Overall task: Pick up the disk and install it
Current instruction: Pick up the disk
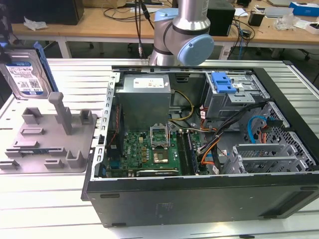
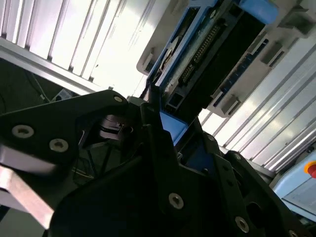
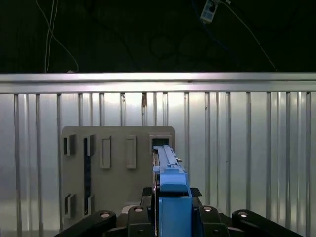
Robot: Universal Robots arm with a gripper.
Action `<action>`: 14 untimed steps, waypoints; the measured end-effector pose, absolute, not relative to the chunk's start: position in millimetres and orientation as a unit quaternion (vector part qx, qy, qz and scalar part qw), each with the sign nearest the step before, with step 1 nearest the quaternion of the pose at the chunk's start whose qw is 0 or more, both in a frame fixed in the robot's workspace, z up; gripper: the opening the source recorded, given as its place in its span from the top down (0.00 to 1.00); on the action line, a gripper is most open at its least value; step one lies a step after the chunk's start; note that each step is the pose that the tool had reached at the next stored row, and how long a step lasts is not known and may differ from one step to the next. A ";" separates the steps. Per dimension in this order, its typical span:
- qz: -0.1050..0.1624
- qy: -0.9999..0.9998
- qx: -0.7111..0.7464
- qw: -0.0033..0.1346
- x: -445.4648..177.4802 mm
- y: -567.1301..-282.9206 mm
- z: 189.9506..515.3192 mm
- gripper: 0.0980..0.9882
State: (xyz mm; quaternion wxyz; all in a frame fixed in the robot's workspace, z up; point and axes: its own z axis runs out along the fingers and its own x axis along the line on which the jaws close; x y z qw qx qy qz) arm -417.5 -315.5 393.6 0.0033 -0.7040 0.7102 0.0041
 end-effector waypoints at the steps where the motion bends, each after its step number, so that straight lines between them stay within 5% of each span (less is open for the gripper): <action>1: 0.004 0.710 -0.704 0.003 -417.5 -315.5 398.7 0.70; 14: 0.004 0.710 -0.704 0.003 -417.5 -315.5 449.9 0.70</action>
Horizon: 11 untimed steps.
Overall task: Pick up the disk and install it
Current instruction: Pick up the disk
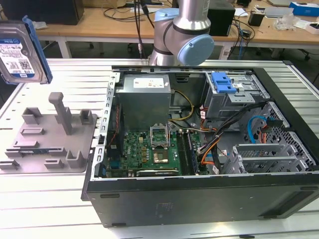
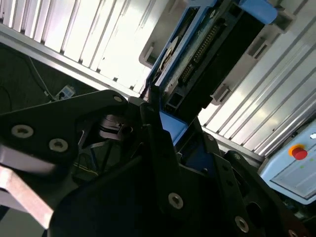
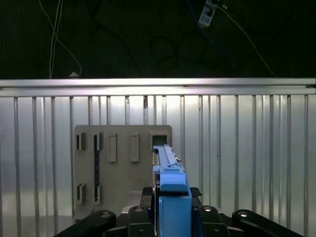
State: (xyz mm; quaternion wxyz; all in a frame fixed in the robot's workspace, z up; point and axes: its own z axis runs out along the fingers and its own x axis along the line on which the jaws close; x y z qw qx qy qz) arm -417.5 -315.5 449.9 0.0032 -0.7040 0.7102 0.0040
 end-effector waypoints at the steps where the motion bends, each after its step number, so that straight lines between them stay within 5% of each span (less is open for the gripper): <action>1: 0.004 0.710 -0.704 0.003 -417.5 -315.5 455.2 0.70; 11: 0.004 0.710 -0.704 0.003 -417.5 -315.5 492.6 0.70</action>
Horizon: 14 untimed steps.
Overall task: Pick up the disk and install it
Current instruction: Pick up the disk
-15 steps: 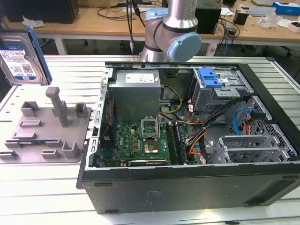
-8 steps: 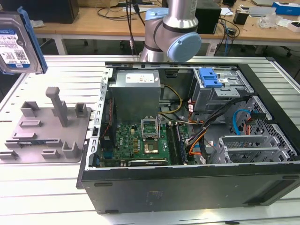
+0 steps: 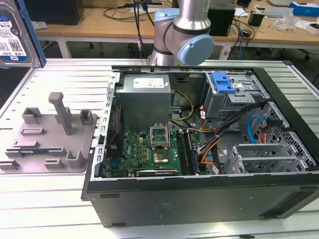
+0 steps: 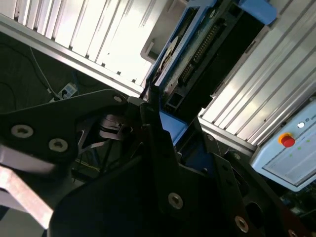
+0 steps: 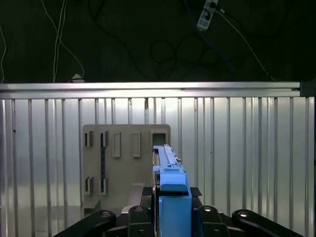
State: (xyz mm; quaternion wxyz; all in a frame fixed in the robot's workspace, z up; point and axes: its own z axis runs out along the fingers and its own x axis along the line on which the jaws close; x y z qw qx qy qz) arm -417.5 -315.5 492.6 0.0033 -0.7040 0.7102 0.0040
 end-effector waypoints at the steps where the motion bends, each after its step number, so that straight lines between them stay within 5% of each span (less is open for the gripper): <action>1: 0.004 0.710 -0.704 0.003 -417.5 -315.5 492.6 0.70; 14: 0.004 0.710 -0.704 0.003 -391.2 -328.7 493.1 0.70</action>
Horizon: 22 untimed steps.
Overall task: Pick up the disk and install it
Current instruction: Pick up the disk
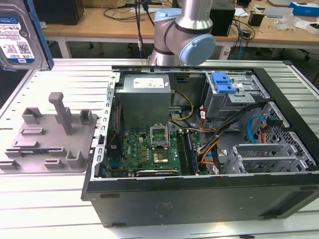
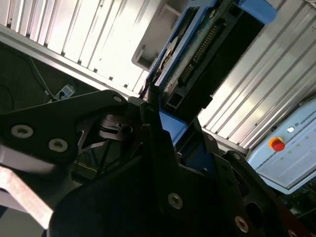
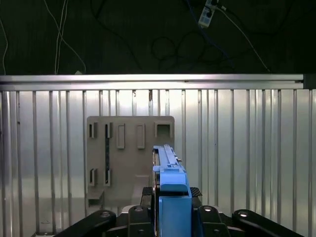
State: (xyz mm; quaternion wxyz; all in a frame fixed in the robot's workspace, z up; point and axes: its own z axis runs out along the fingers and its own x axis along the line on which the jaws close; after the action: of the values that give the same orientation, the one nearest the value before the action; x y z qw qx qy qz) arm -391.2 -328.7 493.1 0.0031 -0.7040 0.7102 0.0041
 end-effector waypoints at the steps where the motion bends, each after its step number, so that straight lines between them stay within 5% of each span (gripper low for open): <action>1: 0.004 0.710 -0.704 0.003 -385.4 -331.6 493.2 0.70; 22: 0.006 0.710 -0.704 0.001 -266.6 -381.2 493.2 0.70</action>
State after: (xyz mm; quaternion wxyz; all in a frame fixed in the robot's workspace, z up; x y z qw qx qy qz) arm -266.6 -381.2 493.2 0.0013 -0.7039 0.7102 0.0059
